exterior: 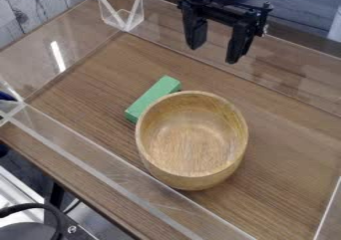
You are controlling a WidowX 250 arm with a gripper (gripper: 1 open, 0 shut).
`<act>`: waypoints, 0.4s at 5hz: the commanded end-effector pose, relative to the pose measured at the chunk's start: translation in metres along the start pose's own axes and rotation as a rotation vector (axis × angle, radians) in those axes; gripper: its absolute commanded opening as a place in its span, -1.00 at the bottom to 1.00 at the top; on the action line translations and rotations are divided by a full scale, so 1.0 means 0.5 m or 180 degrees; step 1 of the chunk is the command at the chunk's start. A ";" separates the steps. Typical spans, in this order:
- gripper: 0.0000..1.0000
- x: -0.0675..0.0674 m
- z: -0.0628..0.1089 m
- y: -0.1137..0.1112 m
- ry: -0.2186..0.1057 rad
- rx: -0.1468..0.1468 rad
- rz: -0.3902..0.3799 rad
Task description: Put the green block in the brown bowl
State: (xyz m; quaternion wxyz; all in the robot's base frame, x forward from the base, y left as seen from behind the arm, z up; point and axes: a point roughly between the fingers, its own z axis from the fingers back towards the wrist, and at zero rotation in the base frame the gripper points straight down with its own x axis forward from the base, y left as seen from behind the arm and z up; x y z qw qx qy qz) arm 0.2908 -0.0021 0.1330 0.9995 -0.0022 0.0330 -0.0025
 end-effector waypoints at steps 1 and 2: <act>1.00 -0.012 -0.012 0.012 0.0056 0.0017 0.0005; 1.00 -0.055 -0.027 0.048 0.0080 0.0038 0.0084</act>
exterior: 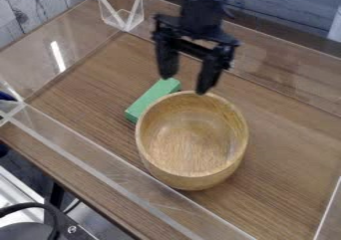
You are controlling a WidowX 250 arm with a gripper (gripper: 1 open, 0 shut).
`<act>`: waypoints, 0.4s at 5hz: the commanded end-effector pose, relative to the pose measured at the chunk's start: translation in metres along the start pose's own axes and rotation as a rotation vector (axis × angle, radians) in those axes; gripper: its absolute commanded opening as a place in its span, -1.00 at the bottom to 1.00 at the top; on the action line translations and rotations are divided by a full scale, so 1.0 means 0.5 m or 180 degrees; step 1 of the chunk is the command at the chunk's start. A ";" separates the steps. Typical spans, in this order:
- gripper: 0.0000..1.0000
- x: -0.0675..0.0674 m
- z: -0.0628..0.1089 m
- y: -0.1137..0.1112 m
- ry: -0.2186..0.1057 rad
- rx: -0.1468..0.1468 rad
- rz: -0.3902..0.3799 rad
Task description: Put the green block in the brown bowl
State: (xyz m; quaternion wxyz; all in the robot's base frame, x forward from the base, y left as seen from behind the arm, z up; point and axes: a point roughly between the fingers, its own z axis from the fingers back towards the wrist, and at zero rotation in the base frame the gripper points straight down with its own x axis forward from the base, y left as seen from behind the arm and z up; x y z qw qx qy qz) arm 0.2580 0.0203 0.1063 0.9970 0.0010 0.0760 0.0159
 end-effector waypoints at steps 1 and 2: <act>1.00 -0.011 0.028 0.058 -0.0229 0.0034 0.0050; 1.00 -0.026 0.016 0.103 -0.0240 0.0001 0.0197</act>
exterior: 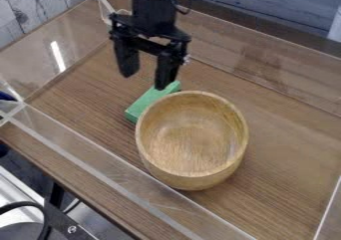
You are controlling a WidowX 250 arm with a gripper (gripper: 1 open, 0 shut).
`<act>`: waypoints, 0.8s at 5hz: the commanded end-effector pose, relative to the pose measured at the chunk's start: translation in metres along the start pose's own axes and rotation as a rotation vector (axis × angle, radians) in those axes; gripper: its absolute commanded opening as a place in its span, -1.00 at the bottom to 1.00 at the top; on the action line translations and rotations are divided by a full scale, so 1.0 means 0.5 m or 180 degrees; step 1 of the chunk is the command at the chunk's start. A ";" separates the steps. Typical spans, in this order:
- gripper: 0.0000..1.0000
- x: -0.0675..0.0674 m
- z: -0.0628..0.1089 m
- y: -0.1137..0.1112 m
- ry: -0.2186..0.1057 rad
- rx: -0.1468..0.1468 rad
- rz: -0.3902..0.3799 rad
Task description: Put the green block in the brown bowl
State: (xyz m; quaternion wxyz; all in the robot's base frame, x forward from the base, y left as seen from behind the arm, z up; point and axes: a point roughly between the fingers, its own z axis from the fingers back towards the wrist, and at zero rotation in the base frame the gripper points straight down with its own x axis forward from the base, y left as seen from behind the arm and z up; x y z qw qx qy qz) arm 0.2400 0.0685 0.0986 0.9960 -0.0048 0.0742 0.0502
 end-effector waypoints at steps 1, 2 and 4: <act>1.00 0.006 0.020 0.023 -0.0233 0.0037 0.0067; 1.00 0.010 0.005 0.024 -0.0211 0.0022 0.0092; 1.00 0.020 -0.020 0.021 -0.0194 0.0000 0.0120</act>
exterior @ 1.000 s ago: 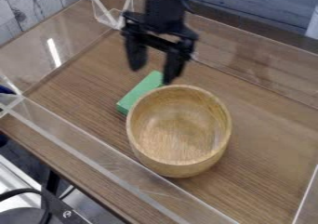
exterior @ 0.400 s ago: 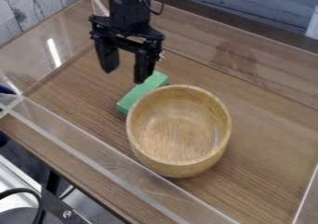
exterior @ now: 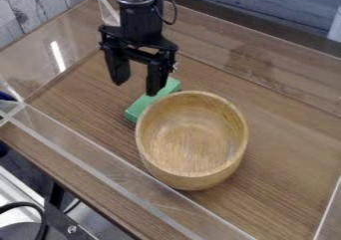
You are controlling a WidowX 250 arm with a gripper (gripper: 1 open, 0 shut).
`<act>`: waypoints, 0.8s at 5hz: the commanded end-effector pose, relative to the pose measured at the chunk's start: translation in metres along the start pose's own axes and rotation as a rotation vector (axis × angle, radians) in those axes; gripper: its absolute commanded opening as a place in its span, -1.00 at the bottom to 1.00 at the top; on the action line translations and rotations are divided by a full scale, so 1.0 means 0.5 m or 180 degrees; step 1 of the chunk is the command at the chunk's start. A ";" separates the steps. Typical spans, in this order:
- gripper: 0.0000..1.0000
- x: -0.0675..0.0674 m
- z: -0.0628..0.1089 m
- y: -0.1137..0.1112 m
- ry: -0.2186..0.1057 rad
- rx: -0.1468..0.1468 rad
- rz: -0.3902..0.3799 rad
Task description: Put the green block in the brown bowl
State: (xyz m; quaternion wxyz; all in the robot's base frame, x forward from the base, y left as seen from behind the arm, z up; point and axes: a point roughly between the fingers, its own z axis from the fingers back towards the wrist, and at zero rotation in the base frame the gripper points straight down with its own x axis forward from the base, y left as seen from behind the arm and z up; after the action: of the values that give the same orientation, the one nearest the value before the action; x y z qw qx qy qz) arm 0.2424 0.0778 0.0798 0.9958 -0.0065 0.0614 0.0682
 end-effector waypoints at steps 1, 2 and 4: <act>1.00 0.012 0.012 0.001 -0.0126 0.0018 0.0018; 1.00 0.016 0.006 0.000 -0.0135 0.0022 0.0027; 1.00 0.026 0.005 0.004 -0.0220 -0.0003 0.0071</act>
State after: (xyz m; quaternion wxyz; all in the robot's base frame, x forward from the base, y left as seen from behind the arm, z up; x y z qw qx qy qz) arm 0.2498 0.0781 0.0727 0.9960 -0.0078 0.0438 0.0770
